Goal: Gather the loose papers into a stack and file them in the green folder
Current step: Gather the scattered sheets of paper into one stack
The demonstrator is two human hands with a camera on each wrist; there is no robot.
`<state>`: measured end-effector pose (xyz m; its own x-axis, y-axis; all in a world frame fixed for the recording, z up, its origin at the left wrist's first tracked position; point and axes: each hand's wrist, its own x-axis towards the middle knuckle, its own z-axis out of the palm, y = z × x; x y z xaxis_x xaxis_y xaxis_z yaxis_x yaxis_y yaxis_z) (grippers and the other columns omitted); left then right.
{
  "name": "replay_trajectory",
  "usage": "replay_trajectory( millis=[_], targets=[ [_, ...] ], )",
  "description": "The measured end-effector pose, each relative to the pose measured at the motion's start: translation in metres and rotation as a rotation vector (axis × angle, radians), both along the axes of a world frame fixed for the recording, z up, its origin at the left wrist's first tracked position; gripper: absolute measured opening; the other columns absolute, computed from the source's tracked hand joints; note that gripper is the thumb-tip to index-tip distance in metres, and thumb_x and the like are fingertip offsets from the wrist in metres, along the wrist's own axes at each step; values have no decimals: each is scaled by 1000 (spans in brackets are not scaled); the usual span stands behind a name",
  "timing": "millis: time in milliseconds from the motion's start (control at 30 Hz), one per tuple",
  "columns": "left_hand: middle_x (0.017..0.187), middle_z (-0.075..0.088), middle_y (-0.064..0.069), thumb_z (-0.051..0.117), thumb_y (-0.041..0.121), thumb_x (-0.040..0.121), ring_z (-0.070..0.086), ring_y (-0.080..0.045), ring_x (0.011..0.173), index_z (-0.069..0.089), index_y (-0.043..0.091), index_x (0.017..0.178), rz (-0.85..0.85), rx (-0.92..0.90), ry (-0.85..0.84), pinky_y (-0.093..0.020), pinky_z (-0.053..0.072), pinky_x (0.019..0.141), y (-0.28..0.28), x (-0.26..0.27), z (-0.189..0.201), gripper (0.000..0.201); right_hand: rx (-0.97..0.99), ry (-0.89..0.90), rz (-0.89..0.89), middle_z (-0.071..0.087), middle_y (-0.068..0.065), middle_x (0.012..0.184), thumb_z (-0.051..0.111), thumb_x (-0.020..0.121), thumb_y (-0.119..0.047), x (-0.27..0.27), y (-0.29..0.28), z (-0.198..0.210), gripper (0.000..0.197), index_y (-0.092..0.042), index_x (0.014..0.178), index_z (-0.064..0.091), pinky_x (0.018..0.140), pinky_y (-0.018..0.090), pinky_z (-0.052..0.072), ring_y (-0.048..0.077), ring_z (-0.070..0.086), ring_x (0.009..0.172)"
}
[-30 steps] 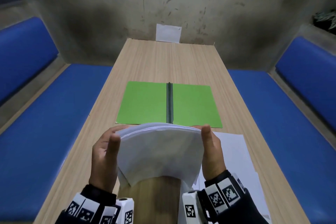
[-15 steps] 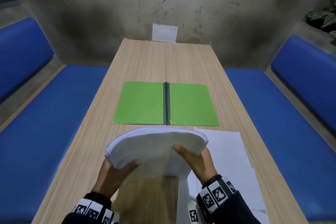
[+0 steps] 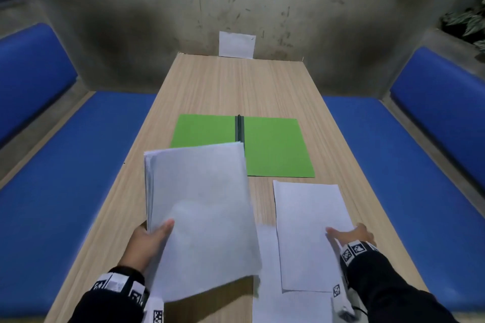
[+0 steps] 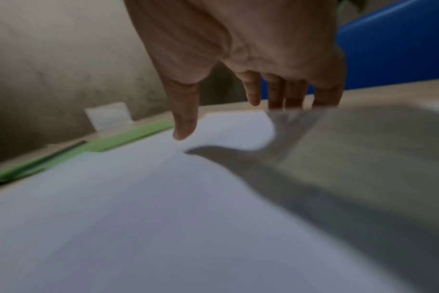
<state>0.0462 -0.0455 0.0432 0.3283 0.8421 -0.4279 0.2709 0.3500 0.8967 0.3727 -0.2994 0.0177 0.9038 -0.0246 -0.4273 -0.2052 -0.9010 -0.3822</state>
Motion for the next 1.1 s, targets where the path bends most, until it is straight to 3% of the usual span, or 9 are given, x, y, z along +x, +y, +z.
replay_trajectory(
  millis=[133,267,433,500,633,800,900,1000,1100],
  targets=[
    [115,65,-19,70,22,80,61,-36,107,61,14,100,4,-209,-26,-56,40,102,-4,-13,-40,22,-52,2,-23,44,20,130,75,63,-42,-8,-14,-13,86,-5,131,37,93,46,45,38,46,118],
    [109,70,-17,84,43,56,66,-35,101,61,1,114,-65,-261,115,-55,44,99,1,-26,-110,75,128,70,-25,55,20,127,69,76,-33,-9,-21,-17,68,-3,131,43,95,41,44,37,55,112],
    [97,68,-20,64,16,84,65,-35,92,62,-4,104,-104,-61,313,-39,49,85,-17,-10,-73,28,179,-27,13,61,18,96,55,85,-28,-12,-20,-12,36,-2,108,63,89,37,46,33,58,91],
    [95,66,-18,61,15,86,63,-34,92,62,-3,104,-124,-18,342,-35,45,80,-18,-7,-70,26,158,-122,23,66,19,86,48,84,-34,-3,-19,-4,35,-8,87,71,88,42,47,37,60,85],
    [99,67,-19,60,16,87,62,-34,94,62,-4,108,-129,7,387,-33,44,80,-17,-5,-68,29,305,-363,115,65,22,103,48,91,-7,20,-12,25,26,1,108,66,81,36,45,37,60,97],
    [94,63,-15,58,16,88,58,-29,87,61,-5,109,-119,4,405,-31,42,78,-19,-4,-67,30,650,-214,270,58,13,91,45,91,-3,37,5,72,16,-12,89,57,72,28,41,26,55,86],
    [100,65,-17,58,18,88,58,-29,88,61,-4,111,-111,-5,406,-32,43,80,-19,-4,-68,32,598,-67,349,59,10,80,44,95,-7,30,19,76,12,-8,91,55,58,15,46,22,53,75],
    [103,66,-19,59,17,88,58,-28,87,61,-4,112,-104,-14,398,-32,43,81,-20,-4,-67,32,340,69,565,59,0,78,50,93,-21,22,28,43,18,-18,76,55,65,22,40,16,52,81],
    [102,66,-19,59,17,87,60,-31,90,61,-3,111,-95,-32,375,-33,45,81,-20,-3,-66,31,134,110,676,47,-10,64,56,88,-24,3,31,5,32,-28,59,44,54,18,31,11,47,64]
  ],
)
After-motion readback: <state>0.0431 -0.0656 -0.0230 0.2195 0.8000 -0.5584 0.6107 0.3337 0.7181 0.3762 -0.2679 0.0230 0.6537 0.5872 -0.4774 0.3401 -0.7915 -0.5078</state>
